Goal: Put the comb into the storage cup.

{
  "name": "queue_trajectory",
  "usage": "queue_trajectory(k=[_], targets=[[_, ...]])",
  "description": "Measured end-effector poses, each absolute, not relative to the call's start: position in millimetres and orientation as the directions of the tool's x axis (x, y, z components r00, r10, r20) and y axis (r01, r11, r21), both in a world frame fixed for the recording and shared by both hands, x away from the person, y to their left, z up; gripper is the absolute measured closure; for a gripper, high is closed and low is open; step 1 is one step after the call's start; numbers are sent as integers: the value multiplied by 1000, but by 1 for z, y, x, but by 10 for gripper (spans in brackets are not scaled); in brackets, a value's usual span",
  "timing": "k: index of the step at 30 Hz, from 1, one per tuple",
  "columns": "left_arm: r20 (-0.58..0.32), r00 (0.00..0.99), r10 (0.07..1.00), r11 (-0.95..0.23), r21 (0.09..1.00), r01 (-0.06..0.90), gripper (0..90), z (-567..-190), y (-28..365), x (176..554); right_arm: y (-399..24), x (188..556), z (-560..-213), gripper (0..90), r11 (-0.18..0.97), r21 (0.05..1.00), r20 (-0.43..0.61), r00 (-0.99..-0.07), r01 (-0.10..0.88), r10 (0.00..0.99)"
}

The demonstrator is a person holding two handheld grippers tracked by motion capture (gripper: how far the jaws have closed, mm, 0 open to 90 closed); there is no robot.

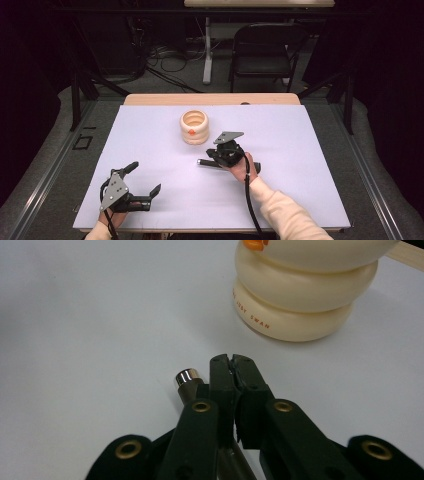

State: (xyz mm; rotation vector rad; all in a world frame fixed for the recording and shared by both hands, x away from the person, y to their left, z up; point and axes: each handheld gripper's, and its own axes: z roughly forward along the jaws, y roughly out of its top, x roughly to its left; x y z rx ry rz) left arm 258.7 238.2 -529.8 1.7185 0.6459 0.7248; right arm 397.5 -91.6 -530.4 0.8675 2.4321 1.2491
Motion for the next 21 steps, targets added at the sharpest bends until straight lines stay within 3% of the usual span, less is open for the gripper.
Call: queue_trajectory(k=[21], targets=[[140, 668, 730, -243, 968, 62, 1, -530, 237, 260, -70, 407, -544, 900, 501, 761, 8, -778, 412, 629]])
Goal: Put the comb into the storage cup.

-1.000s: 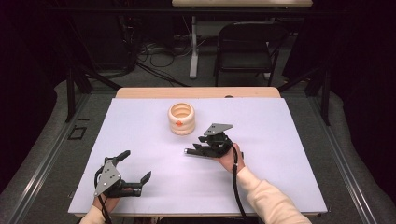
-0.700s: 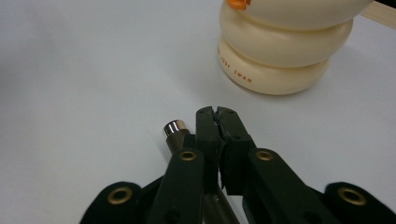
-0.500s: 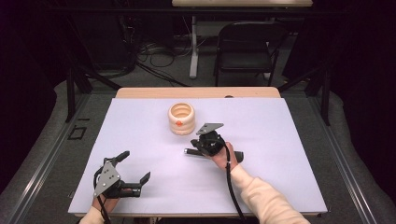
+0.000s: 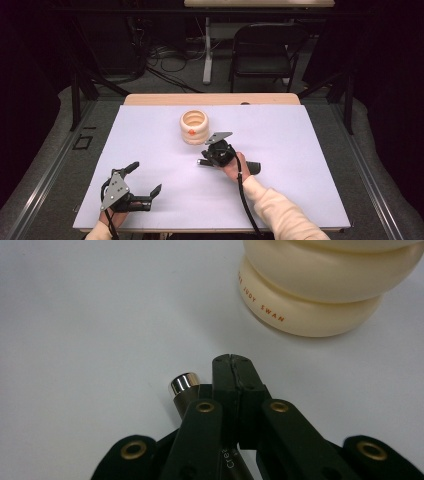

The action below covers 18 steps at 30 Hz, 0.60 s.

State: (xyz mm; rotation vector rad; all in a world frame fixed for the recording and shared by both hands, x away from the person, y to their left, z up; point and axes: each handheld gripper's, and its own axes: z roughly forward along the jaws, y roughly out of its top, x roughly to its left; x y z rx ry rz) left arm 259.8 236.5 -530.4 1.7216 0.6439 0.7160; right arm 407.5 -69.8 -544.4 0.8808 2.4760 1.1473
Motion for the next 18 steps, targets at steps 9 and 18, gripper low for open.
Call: queue_trajectory(k=[9, 18], targets=[[144, 668, 730, -246, 968, 60, 1, -530, 237, 260, -64, 409, -548, 900, 523, 745, -2, -782, 414, 623], [144, 669, 729, -244, 968, 59, 1, -530, 237, 259, -60, 407, -551, 900, 537, 728, 8, -789, 426, 615]])
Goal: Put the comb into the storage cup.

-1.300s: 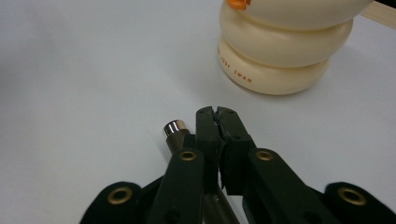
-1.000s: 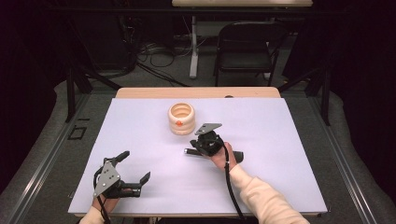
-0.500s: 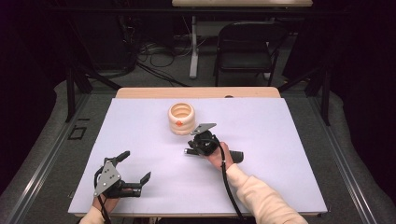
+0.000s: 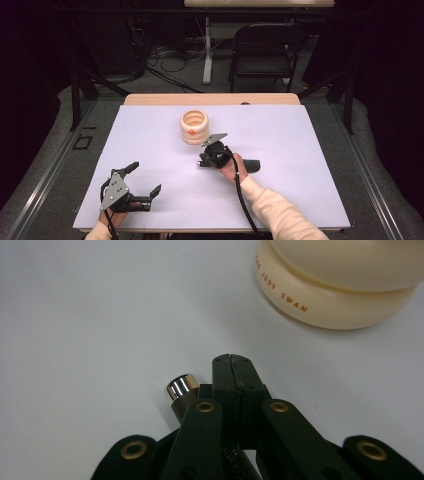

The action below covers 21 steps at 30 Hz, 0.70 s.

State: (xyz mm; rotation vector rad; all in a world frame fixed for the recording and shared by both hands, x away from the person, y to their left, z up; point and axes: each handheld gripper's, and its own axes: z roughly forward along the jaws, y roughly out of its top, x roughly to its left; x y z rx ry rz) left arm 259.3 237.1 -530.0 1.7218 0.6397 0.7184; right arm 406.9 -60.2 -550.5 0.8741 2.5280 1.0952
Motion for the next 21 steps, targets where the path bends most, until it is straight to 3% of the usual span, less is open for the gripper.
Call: queue_trajectory(k=[21], targets=[[144, 669, 730, -242, 969, 55, 1, -530, 237, 259, -54, 387, -550, 900, 610, 682, 11, -839, 404, 544]])
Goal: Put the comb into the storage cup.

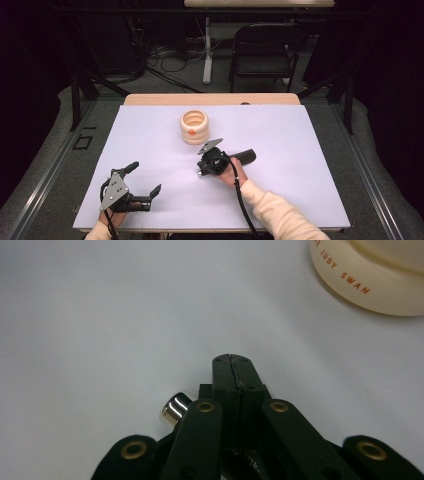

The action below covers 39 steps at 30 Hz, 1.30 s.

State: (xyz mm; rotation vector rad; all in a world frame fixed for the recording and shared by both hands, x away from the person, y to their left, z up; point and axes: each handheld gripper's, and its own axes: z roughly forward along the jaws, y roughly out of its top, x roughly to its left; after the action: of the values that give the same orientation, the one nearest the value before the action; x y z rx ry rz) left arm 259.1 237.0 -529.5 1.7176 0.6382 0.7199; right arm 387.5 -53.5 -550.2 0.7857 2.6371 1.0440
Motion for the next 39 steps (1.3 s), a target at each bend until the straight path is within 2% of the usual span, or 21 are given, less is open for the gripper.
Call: queue_trajectory(k=[16, 39], targets=[[146, 669, 729, -243, 969, 54, 1, -529, 237, 260, -55, 370, -546, 900, 657, 648, 17, -869, 386, 494], [149, 670, 728, -248, 967, 54, 1, -529, 237, 260, -74, 355, -546, 900, 685, 599, 44, -871, 415, 489]])
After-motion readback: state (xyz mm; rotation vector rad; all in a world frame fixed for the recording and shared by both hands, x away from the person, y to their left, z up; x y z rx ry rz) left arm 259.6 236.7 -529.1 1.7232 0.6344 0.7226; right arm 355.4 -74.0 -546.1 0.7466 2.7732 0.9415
